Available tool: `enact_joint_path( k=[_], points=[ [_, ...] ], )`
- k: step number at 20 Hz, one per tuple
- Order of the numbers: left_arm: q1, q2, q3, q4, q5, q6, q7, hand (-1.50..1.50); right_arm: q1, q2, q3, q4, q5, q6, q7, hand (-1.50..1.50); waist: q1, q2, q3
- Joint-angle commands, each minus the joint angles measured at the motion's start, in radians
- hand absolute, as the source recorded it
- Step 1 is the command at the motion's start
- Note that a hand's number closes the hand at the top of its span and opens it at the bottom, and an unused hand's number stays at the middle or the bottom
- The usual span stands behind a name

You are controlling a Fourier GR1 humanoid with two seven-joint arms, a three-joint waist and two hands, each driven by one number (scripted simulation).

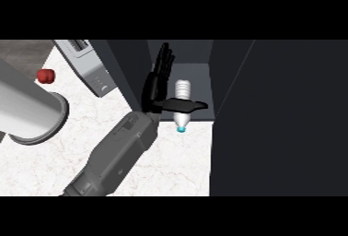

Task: Pick up the bottled water, place it into the cabinet and close the cabinet

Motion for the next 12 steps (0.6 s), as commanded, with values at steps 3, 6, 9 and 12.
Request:
enact_joint_path(
  k=[3, 6, 9, 12],
  points=[
    [0.198, 0.027, -0.082, -0.302, -0.009, -0.046, 0.029, -1.5, 0.03, -0.017, -0.037, -0.069, -0.041, -0.004, 0.02, -1.5, 0.016, -0.003, 0.001],
    [0.294, 0.041, -0.123, -0.421, -0.033, -0.024, 0.05, -1.5, 0.007, -0.003, 0.014, -0.094, 0.02, -0.032, 0.044, -1.5, 0.013, 0.001, 0.001],
    [0.368, 0.069, -0.151, -0.503, -0.042, -0.058, 0.051, -1.5, 0.014, -0.037, 0.034, -0.115, 0.069, -0.015, 0.06, -1.5, 0.008, 0.003, 0.0],
    [0.486, 0.112, -0.208, -0.655, -0.058, -0.023, 0.088, 1.5, 0.022, -0.087, 0.061, -0.123, 0.084, 0.036, 0.057, -1.5, 0.019, 0.0, 0.0]
  ],
)
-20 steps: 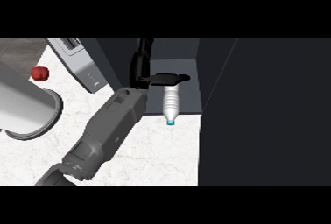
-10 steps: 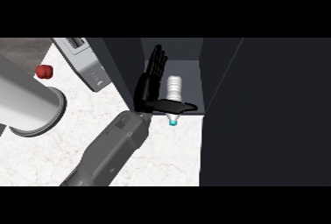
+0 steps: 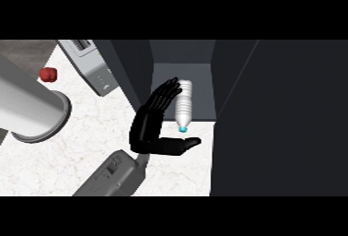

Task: Pick up the bottled water, place it into the cabinet and close the cabinet

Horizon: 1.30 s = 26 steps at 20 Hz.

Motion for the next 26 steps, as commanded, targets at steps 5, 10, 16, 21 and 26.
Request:
enact_joint_path(
  k=[5, 10, 16, 21, 26],
  points=[
    [0.232, 0.125, -0.036, -0.24, 0.008, -0.026, 0.047, 1.5, 0.021, -0.151, 0.036, -0.102, 0.112, 0.121, 0.02, 1.5, -0.003, 0.0, 0.0],
    [0.355, 0.2, -0.029, -0.386, -0.004, 0.007, 0.047, -1.5, 0.043, -0.239, 0.061, -0.152, 0.149, 0.192, -0.013, 1.5, -0.008, -0.005, -0.001],
    [0.502, 0.291, 0.055, -0.485, 0.055, -0.037, 0.006, -1.5, 0.024, -0.256, 0.186, -0.225, 0.231, 0.183, -0.004, 1.5, -0.012, -0.006, -0.003],
    [0.565, 0.351, 0.132, -0.551, 0.154, -0.112, 0.027, -1.5, -0.034, -0.327, 0.298, -0.207, 0.257, 0.227, 0.052, 1.5, 0.001, -0.004, -0.006],
    [0.648, 0.405, 0.162, -0.6, 0.174, -0.153, 0.008, -1.5, -0.132, -0.327, 0.433, -0.179, 0.322, 0.219, 0.11, 1.5, 0.013, -0.015, -0.01]
  ],
)
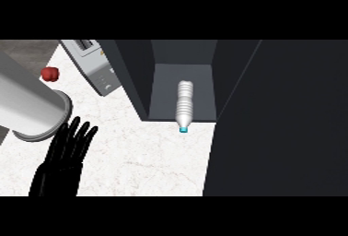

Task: Pick up the bottled water, place it into the cabinet and close the cabinet

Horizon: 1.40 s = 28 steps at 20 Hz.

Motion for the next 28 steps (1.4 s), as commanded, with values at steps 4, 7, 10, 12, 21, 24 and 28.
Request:
enact_joint_path(
  k=[4, 7, 10, 12, 21, 24, 28],
  points=[
    [0.068, 0.067, 0.08, -0.032, 0.066, -0.069, -0.005, -1.5, -0.126, -0.068, 0.151, -0.176, 0.184, 0.042, 0.129, 1.5, 0.024, 0.001, -0.008],
    [0.123, 0.109, 0.101, -0.068, 0.099, -0.11, 0.006, -1.5, -0.137, -0.029, 0.218, -0.137, 0.132, -0.008, 0.174, 1.5, 0.044, 0.007, -0.007],
    [0.15, 0.128, 0.134, -0.073, 0.121, -0.147, -0.012, -1.5, -0.129, 0.014, 0.282, -0.11, 0.087, -0.051, 0.181, 1.5, 0.044, 0.008, -0.007],
    [0.155, 0.159, 0.15, -0.089, 0.141, -0.175, 0.008, -1.5, -0.149, 0.042, 0.297, -0.083, 0.04, -0.065, 0.179, 1.5, 0.064, 0.018, -0.006],
    [0.186, 0.218, 0.203, -0.09, 0.172, -0.268, 0.001, -1.5, -0.241, 0.044, 0.276, -0.048, 0.006, -0.069, 0.232, 1.5, 0.128, 0.034, -0.01],
    [0.19, 0.232, 0.213, -0.107, 0.185, -0.295, 0.002, -1.5, -0.276, 0.043, 0.259, -0.035, -0.027, -0.064, 0.256, 1.5, 0.156, 0.043, -0.01],
    [0.187, 0.255, 0.225, -0.099, 0.193, -0.32, 0.014, -1.5, -0.336, 0.033, 0.226, -0.014, -0.021, -0.05, 0.273, 1.5, 0.183, 0.052, -0.013]
  ],
)
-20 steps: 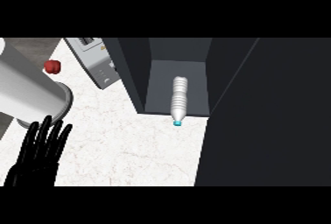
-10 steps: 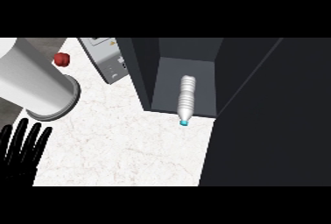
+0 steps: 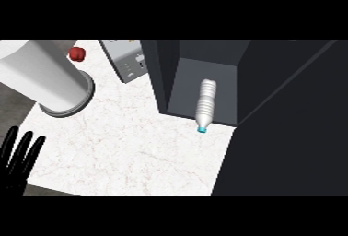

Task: Pick up the bottled water, place it into the cabinet and close the cabinet

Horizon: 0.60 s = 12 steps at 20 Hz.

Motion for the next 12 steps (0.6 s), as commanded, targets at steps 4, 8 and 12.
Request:
enact_joint_path(
  k=[4, 8, 12],
  points=[
    [-0.016, 0.038, 0.03, -0.004, 0.018, -0.04, 0.013, -1.5, -0.134, 0.006, 0.135, -0.021, 0.022, 0.063, 0.122, 1.5, 0.047, 0.012, -0.006],
    [-0.026, 0.037, 0.031, -0.007, 0.029, -0.043, 0.019, -1.5, -0.224, -0.049, 0.089, -0.034, 0.036, 0.115, 0.137, -1.5, 0.073, 0.01, -0.01],
    [-0.02, 0.058, 0.041, 0.015, 0.026, -0.063, 0.026, -1.5, -0.271, -0.027, 0.091, -0.022, 0.013, 0.104, 0.15, 1.5, 0.067, 0.008, -0.01]
  ],
)
